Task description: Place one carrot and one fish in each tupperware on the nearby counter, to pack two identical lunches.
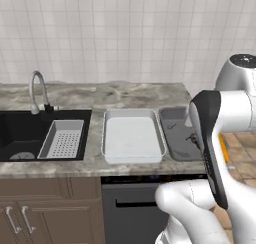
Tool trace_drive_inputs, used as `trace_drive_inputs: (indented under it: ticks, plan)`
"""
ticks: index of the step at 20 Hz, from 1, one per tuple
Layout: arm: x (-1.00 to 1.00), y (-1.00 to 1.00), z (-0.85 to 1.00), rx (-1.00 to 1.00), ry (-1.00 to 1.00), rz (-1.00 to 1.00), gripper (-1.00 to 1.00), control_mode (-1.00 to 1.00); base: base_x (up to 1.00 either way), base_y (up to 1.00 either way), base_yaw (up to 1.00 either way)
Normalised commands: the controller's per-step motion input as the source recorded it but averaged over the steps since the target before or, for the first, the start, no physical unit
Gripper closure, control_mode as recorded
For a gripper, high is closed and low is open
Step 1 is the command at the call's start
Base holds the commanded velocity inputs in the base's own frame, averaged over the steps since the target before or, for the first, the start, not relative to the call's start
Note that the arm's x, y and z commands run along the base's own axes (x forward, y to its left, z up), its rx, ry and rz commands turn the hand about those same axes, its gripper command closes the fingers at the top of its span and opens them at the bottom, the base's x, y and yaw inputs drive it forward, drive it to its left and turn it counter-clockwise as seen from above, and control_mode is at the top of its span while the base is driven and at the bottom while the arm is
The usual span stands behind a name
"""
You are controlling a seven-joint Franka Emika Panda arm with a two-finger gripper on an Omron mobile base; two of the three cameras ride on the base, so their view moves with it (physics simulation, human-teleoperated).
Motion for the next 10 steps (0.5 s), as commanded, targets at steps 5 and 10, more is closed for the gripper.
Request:
trace_drive_inputs:
  ticks: [5, 10]
  plan:
    - [0.0, 0.0, 0.0, 0.0, 0.0, 0.0, 1.0, 1.0, 0.32, -0.29, 0.0]
    - [0.0, 0.0, 0.0, 0.0, 0.0, 0.0, 1.0, 1.0, 0.31, -0.24, 0.0]
